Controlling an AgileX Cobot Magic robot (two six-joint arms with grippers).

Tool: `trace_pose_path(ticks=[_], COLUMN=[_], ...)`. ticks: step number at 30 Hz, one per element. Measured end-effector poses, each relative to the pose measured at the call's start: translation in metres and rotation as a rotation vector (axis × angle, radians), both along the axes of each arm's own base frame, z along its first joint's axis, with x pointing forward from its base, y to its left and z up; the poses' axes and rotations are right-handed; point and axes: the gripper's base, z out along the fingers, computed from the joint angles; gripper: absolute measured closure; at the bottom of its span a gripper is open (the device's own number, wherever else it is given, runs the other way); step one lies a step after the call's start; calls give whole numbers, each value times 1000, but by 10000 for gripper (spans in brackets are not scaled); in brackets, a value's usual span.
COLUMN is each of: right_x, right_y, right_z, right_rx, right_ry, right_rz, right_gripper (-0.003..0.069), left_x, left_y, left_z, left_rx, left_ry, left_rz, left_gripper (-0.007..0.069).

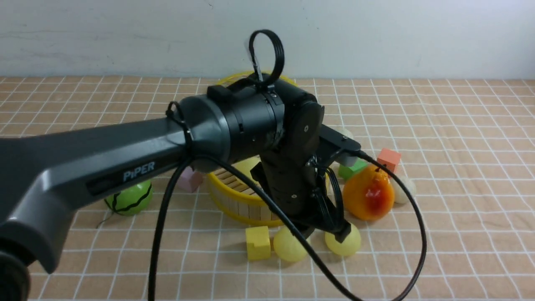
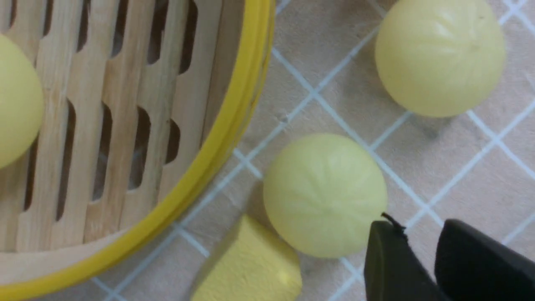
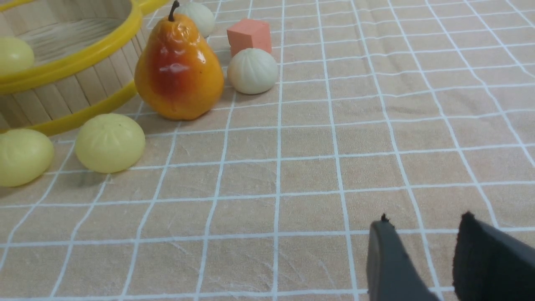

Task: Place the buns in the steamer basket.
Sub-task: Use the left arm to grab a steamed stuffed bun, then use the left arm to put the steamed stuffed bun into the steamer

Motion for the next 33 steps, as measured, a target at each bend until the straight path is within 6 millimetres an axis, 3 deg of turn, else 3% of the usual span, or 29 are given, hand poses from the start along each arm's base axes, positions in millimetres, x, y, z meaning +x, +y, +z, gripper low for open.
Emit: trace_pose_path(ticks=[5, 12, 15, 24, 29, 33], right_x=[0, 0, 0, 0, 0, 0], right_y=[0, 0, 0, 0, 0, 0], right_z=[0, 0, 0, 0, 0, 0], right_rx=[0, 0, 0, 0, 0, 0], right_ry=[0, 0, 0, 0, 0, 0], right_rz=[0, 0, 0, 0, 0, 0], right_gripper=[418, 418, 418, 418, 418, 418], left_x=[8, 14, 15, 16, 13, 7], left_y=[0, -2, -3, -4, -1, 4], left_z=[-14, -30, -37, -38, -29, 8], left_rx=[26, 56, 65, 59, 61, 12], left_ry=[-23, -26, -17, -23, -17, -54], left_rz=[-5, -12, -13, -13, -10, -3], left_gripper=[328, 316, 338, 634, 638, 638])
